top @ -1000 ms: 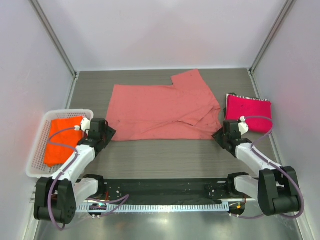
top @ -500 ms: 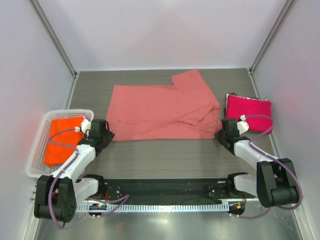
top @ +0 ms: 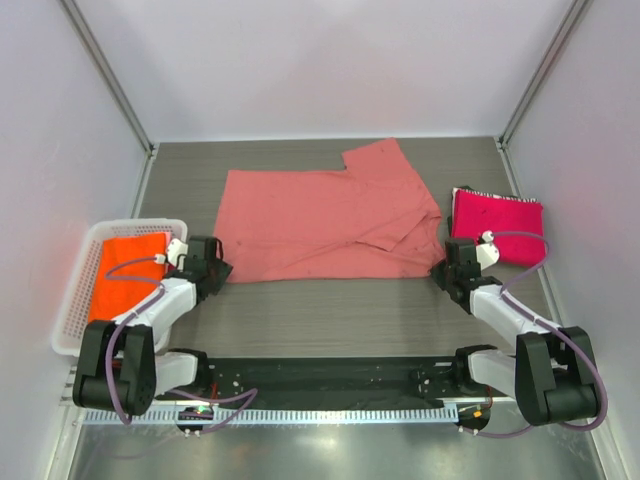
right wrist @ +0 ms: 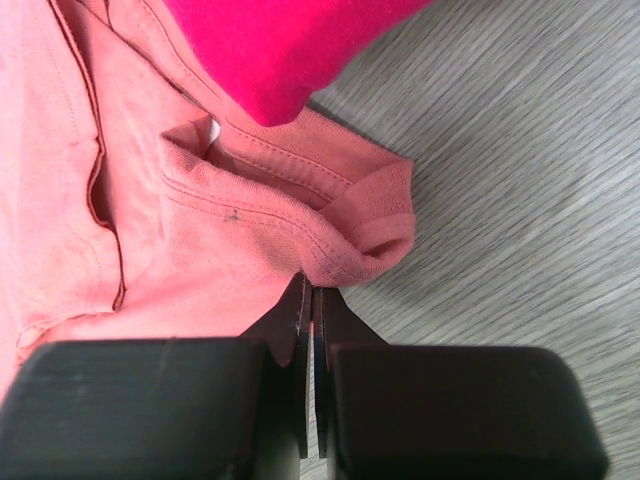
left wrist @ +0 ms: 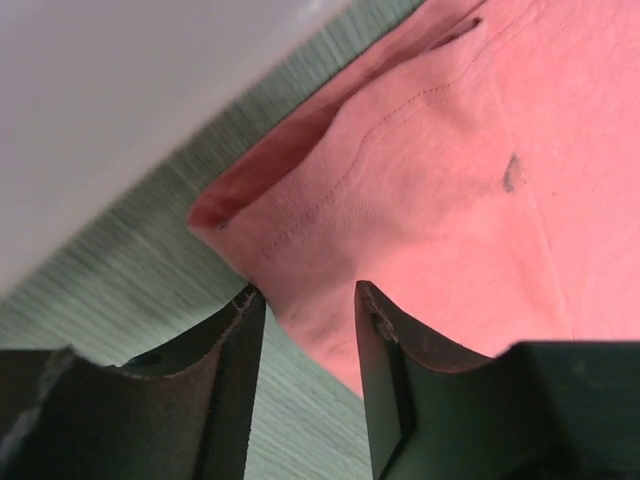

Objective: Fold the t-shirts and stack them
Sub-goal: Fold the tshirt

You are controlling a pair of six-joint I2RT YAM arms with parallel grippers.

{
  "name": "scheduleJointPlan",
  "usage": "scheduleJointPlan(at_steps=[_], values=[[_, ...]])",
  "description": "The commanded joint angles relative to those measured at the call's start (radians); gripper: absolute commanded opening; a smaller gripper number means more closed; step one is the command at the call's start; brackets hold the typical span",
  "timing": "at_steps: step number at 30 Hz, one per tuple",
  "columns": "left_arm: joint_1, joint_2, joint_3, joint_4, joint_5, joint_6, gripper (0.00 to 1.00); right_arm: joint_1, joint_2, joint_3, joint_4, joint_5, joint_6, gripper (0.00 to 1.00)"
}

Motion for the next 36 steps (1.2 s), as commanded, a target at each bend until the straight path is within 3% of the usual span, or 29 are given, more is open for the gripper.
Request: scheduleJointPlan(at_steps=[1,6,7,8,9,19,24,28,31,36], values=[[0.009,0.058,-0.017,-0.037,-0.036,-0.012,0.42,0.005,-0.034,0.001,0.022,0.021,-0.011,0.01],[0.009,0.026,-0.048,-0.034,-0.062,-0.021,0.35,0.002,-0.051,0.005,0.012,0.028,-0.012,0.01],[0.009,0.023,-0.057,-0.028,-0.070,-0.021,0.16,0.003,-0.057,0.005,0.012,0.029,-0.011,0.01],[0.009,0.020,-0.060,-0.008,-0.076,-0.012,0.04,0.005,-0.058,0.004,0.012,0.031,-0.012,0.01],[0.009,0.018,-0.059,-0.006,-0.082,-0.010,0.00,0.005,-0.061,0.005,0.009,0.031,-0.012,0.01],[0.013,-0.052,0.091,-0.121,-0.093,0.019,0.00,0.003,-0.081,0.123,-0.062,0.064,-0.004,0.01],[0.046,-0.018,0.431,-0.316,-0.104,0.074,0.00,0.005,-0.014,0.467,-0.160,0.019,-0.027,0.01],[0.060,-0.092,0.492,-0.361,-0.085,0.082,0.00,0.003,-0.001,0.669,-0.258,-0.002,-0.057,0.01],[0.060,-0.147,0.402,-0.364,-0.070,0.073,0.00,0.003,-0.073,0.599,-0.306,0.004,-0.025,0.01],[0.060,-0.237,0.175,-0.319,-0.039,0.041,0.00,0.003,-0.271,0.241,-0.306,0.032,0.043,0.01]])
